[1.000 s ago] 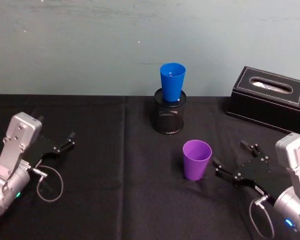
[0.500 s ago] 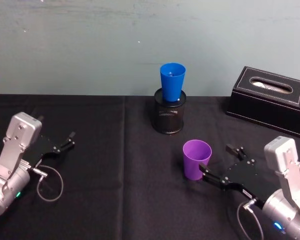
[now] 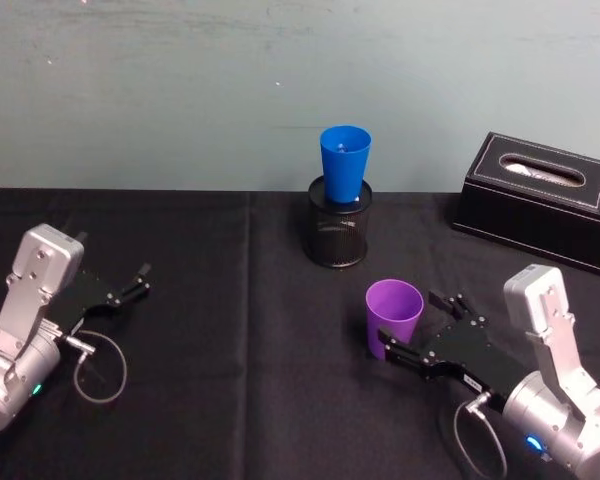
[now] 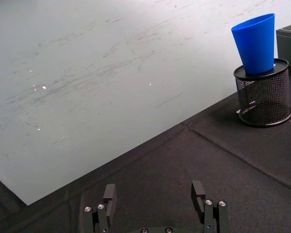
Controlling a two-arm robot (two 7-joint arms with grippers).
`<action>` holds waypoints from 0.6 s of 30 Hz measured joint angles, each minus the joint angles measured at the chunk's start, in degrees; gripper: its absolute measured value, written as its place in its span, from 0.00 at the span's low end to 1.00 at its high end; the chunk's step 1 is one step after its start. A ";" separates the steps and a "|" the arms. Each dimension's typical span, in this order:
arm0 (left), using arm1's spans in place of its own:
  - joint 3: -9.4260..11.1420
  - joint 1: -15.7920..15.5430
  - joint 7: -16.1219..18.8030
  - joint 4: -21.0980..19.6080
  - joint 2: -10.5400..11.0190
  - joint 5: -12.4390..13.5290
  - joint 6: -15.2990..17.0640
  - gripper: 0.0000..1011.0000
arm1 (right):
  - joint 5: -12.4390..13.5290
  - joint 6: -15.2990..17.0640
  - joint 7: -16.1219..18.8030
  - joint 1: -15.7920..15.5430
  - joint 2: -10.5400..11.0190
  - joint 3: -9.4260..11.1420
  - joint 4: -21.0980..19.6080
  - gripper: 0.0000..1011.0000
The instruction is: Pick up one cup with a gripper and tap it against the other cup.
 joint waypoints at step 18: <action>0.00 0.00 0.00 0.00 0.00 0.00 0.00 1.00 | -1.42 1.35 2.61 2.54 -3.12 0.96 4.25 0.99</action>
